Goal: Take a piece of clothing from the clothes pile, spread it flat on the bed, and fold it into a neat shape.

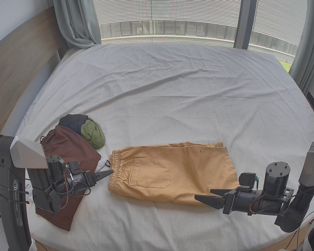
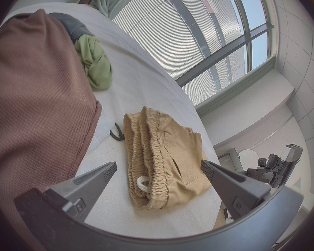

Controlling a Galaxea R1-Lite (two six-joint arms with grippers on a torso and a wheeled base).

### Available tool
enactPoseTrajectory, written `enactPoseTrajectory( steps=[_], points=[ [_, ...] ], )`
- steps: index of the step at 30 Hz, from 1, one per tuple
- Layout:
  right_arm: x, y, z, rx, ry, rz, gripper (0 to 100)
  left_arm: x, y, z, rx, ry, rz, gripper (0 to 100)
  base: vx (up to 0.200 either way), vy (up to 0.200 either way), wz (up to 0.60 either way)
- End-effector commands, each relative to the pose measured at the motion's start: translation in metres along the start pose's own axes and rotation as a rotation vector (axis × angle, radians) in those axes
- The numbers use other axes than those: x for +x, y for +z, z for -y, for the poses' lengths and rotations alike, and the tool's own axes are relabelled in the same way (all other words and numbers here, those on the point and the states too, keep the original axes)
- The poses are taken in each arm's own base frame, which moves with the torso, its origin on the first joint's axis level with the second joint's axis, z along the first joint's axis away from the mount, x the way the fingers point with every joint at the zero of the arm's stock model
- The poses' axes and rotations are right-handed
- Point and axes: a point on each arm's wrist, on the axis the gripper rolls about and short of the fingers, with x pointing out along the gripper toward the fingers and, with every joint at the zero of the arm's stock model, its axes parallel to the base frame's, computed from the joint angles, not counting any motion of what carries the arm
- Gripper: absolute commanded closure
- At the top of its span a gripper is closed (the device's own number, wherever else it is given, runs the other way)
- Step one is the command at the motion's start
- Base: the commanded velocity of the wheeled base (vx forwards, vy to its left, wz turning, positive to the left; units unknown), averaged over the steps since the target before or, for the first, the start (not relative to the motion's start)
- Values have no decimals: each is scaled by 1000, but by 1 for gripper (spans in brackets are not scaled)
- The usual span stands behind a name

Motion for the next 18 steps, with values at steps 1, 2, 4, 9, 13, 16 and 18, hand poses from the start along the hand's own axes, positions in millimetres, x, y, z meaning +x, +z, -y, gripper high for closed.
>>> enactPoseTrajectory(
  steps=[1,2,4,9,13,16,18],
  points=[
    [7,-10,10,24,-27,-44,0,8,-14,-5,-30,1,-41,0,0,0,0],
    [7,-10,10,24,-27,-44,0,8,-15,-5,-31,1,-43,0,0,0,0],
    [8,-10,10,23,-27,-43,0,11,-17,-7,-32,1,-49,0,0,0,0],
    [8,-8,9,19,-25,-34,0,15,-16,-6,-31,-2,-41,0,0,0,0],
    [7,-7,9,19,-25,-27,0,20,-14,-4,-47,-11,-35,0,0,0,0],
    [7,-6,8,17,-23,-25,0,25,-14,-1,-47,-20,-38,0,0,0,0],
    [7,-6,8,17,-22,-23,0,30,-15,2,-50,-13,-30,0,0,0,0]
  ],
)
